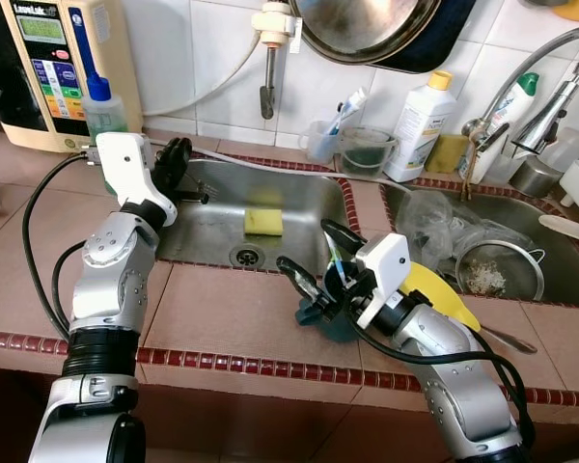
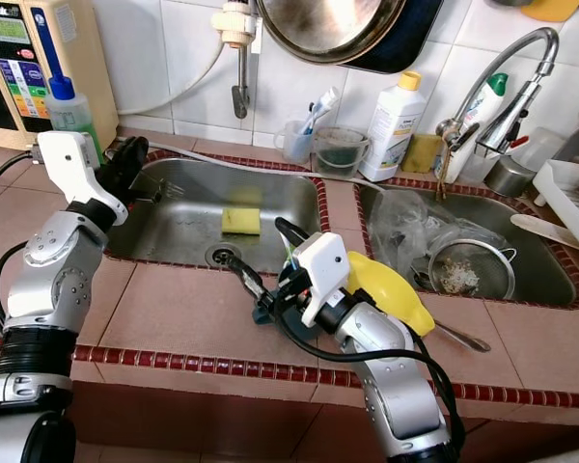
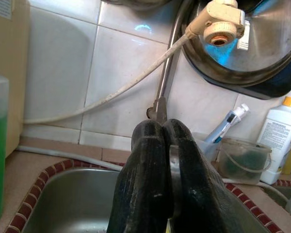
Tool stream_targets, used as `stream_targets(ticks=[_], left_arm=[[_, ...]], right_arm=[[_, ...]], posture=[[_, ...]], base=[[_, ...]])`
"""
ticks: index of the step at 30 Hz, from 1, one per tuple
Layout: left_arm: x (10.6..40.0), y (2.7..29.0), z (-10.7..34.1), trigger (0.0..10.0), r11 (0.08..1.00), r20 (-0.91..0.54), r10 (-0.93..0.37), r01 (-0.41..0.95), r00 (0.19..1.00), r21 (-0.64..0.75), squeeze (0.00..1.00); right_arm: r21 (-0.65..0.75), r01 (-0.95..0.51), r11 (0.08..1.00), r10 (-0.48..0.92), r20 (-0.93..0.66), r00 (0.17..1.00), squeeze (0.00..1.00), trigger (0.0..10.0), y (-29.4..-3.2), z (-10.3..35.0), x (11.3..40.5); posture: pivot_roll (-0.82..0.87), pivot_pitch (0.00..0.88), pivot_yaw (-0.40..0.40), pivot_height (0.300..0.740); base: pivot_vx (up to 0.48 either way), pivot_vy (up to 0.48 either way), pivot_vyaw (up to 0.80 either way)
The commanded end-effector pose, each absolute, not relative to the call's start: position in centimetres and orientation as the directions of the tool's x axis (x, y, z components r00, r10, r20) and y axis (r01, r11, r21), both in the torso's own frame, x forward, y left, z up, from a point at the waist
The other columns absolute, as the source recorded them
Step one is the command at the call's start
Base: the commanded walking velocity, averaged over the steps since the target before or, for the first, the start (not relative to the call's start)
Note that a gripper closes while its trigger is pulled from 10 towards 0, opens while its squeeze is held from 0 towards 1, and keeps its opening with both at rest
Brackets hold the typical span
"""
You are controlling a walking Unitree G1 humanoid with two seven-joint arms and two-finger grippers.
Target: Kitchen organization
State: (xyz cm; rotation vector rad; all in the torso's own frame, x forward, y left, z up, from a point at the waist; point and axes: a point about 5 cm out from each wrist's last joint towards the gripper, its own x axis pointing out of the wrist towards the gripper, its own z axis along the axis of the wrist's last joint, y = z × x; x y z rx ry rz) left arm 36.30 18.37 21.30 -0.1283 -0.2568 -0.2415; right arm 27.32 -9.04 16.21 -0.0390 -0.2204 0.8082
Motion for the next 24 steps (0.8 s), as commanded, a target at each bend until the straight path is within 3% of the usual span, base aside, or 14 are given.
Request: stream_targets(ticks=[1, 17, 24], left_arm=[[36.4, 18.0, 22.1, 10.0, 0.960, 0.290, -0.232, 0.266, 0.929, -0.083, 0.00], [36.3, 17.6, 22.9, 10.0, 0.952, 0.344, -0.242, 0.291, 0.907, -0.097, 0.00], [36.7, 17.9, 22.1, 10.0, 0.964, 0.283, -0.234, 0.261, 0.930, -0.060, 0.00]], right_arm=[[-0.122, -0.709, 0.695, 0.716, 0.209, 0.666, 0.00, 10.0, -9.5, 17.0, 27.3], [-0.055, -0.698, 0.714, 0.675, 0.320, 0.664, 0.00, 10.0, -10.1, 18.8, 27.8], [-0.046, -0.718, 0.695, 0.693, 0.312, 0.650, 0.00, 10.0, -9.6, 19.0, 27.7]], posture=[[-0.09, 0.012, -0.085, 0.740], [-0.09, 0.000, -0.089, 0.740], [-0.09, 0.000, -0.088, 0.740]], base=[[0.000, 0.000, 0.00], [0.000, 0.000, 0.00], [0.000, 0.000, 0.00]])
